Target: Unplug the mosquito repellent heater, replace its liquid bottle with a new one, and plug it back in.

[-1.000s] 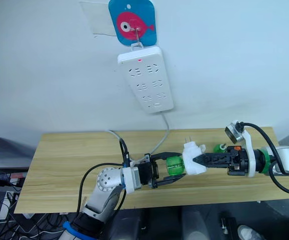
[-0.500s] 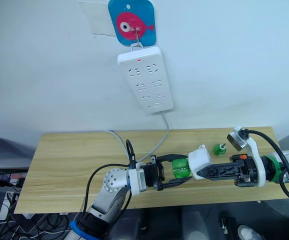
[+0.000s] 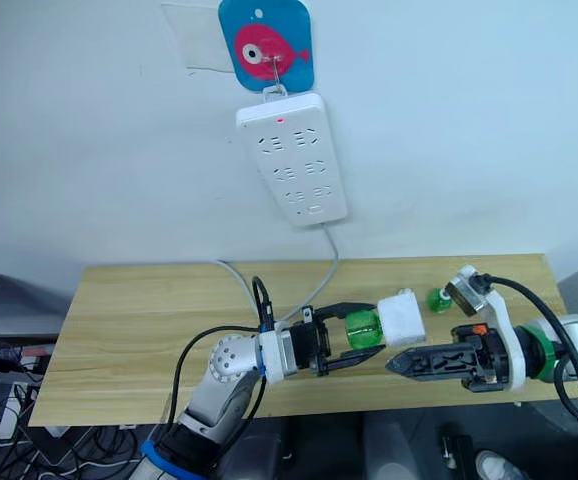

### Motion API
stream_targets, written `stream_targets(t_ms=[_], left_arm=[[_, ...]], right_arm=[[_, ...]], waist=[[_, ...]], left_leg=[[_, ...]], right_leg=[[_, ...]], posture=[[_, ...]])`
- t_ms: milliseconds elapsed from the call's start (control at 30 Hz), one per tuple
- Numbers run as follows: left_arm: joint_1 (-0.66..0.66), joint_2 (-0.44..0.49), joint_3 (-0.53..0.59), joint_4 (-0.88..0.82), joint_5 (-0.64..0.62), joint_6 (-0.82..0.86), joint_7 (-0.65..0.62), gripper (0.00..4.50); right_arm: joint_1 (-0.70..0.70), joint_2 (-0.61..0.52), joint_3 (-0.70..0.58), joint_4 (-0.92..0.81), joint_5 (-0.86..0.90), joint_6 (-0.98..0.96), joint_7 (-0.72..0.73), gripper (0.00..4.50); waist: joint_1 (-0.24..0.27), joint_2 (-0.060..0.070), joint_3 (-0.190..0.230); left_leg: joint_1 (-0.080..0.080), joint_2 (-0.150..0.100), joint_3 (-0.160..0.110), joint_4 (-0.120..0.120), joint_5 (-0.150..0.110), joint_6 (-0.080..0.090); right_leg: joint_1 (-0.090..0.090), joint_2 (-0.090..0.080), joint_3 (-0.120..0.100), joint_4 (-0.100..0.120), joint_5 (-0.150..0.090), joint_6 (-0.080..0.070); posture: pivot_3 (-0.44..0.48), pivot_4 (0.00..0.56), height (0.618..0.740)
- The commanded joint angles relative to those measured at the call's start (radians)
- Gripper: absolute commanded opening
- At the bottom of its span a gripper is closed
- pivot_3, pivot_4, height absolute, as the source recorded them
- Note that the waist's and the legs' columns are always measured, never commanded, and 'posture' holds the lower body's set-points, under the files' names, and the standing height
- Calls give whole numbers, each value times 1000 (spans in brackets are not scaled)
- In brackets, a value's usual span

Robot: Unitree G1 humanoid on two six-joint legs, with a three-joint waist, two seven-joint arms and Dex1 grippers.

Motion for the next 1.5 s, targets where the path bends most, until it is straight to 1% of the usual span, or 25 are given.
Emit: stream_targets(t_ms=[33, 100, 167, 233, 300, 367, 400, 467, 567, 633, 700, 733, 800, 833, 933, 1000, 1067, 1167, 1400, 1500], left_arm=[[-4, -6, -2, -14, -5, -8, 1, 2278], [-6, -7, -2, -11, -5, -8, 1, 2278], [-9, -7, -1, -8, -7, -8, -1, 2278], [-11, -6, 0, -7, -10, -8, -3, 2278], [-15, -6, 2, -5, -13, -7, -6, 2278], [-17, -2, 4, -7, -18, -5, -12, 2278], [-17, 0, 5, -11, -21, -3, -15, 2278], [-14, 6, 4, -26, -30, 3, -21, 2278], [-8, 16, 2, -52, -42, 20, -28, 2278], [1, 27, 1, -75, -51, 34, -34, 2278], [6, 36, 0, -90, -57, 44, -38, 2278], [11, 42, 1, -101, -63, 53, -40, 2278], [27, 57, -3, -128, -72, 71, -48, 2278], [34, 63, -6, -141, -76, 80, -51, 2278], [40, 69, -8, -155, -79, 94, -52, 2278], [39, 69, -6, -157, -79, 101, -52, 2278], [36, 69, -1, -157, -78, 105, -51, 2278], [32, 68, 1, -153, -76, 105, -48, 2278], [22, 58, 1, -145, -71, 100, -41, 2278], [19, 54, 1, -137, -63, 94, -37, 2278]], right_arm=[[21, -19, -30, -44, 26, -25, 33, 4389], [29, -33, -32, -51, 26, -27, 58, 4389], [62, -113, -51, -65, 26, -1, 148, 4389], [121, -203, -97, -82, 26, 25, 213, 4389], [184, -238, -160, -80, 26, 26, 162, 4389], [213, -240, -192, -26, 14, 19, 94, 4389], [213, -228, -198, 12, -20, 17, 76, 4231], [187, -185, -190, 97, -105, 2, 51, 3808], [109, -78, -156, 199, -240, -27, -1, 2833], [47, -5, -143, 270, -289, -12, -23, 2031], [-1, 45, -139, 317, -331, 12, -27, 1277], [-31, 77, -135, 340, -354, 18, -36, 949], [-121, 169, -125, 379, -370, 23, -83, 204], [-167, 215, -122, 393, -358, 34, -102, 41], [-243, 276, -131, 395, -329, 102, -105, 41], [-256, 294, -137, 378, -332, 135, -121, 41], [-250, 298, -140, 348, -271, 173, -127, 41], [-197, 288, -143, 284, -175, 183, -173, 41], [-47, 240, -137, 158, -8, 106, -287, 41], [-13, 221, -139, 122, 26, 83, -282, 41]], waist=[[0, 0, 0], [0, 0, 0], [0, 1, 0], [1, 1, 0], [1, 0, 0], [1, 0, 0], [1, 0, 0], [0, 0, 0], [0, -1, 0], [0, 0, 0], [0, 0, -1], [-1, 0, -1], [-7, -1, 0], [-11, 0, 0], [-18, 0, 0], [-14, 0, 0], [-9, 0, 0], [-8, 0, 0], [-9, 0, 0], [-12, 0, 0]], left_leg=[[0, 0, 0, 0, 0, 0], [0, 0, 0, 0, 0, 0], [0, 0, 0, 1, 0, 0], [0, 0, 0, 0, 0, 0], [0, 0, 0, 0, 0, 0], [0, 0, 0, 1, 0, 0], [0, 0, 0, 1, 0, 0], [0, 0, 1, 1, 0, 0], [0, 0, 1, 2, 0, 0], [0, 0, 2, 2, 0, 0], [0, 1, 2, 2, 0, 0], [0, 0, 2, 2, 0, 0], [0, 1, 2, 2, 0, 0], [1, 1, 3, 2, 0, 0], [1, 1, 2, 1, 0, 0], [1, 1, 1, 0, 0, 0], [-1, 0, 0, 1, 0, 0], [-1, 0, 0, 1, 0, 0], [-2, 0, -1, 4, 0, 0], [-2, 0, -1, 4, 0, 0]], right_leg=[[0, 0, 0, 0, 0, 0], [0, 0, 0, 0, 0, 0], [0, 0, 0, 0, 0, 0], [0, 0, 0, 0, 0, 0], [0, 0, 0, 0, 0, 0], [0, 0, 0, 0, 0, 0], [0, 0, 0, 0, 0, 0], [0, 0, 0, 0, 0, 0], [0, 1, 1, 0, 1, 1], [0, 1, 1, 0, 1, 1], [0, 2, 1, 1, 1, 1], [0, 1, 2, 1, 1, 1], [0, 2, 2, 1, 1, 1], [0, 2, 2, 1, 1, 1], [0, 2, 3, 1, 1, 1], [0, 3, 2, 0, 1, 1], [0, 2, 2, 0, 1, 1], [0, 1, 2, -1, 1, 1], [0, 1, 2, 1, 1, 1], [0, 1, 2, 1, 1, 1]], posture=[[-147, 306, 740], [-147, 306, 740], [-156, 309, 740], [-156, 309, 740], [-159, 310, 740], [-158, 311, 740], [-157, 311, 740], [-155, 311, 740], [-145, 312, 740], [-137, 312, 740], [-138, 313, 740], [-137, 314, 740], [-134, 315, 740], [-132, 316, 740], [-128, 321, 740], [-126, 322, 740], [-126, 321, 740], [-125, 322, 740], [-127, 315, 740], [-127, 315, 740]])
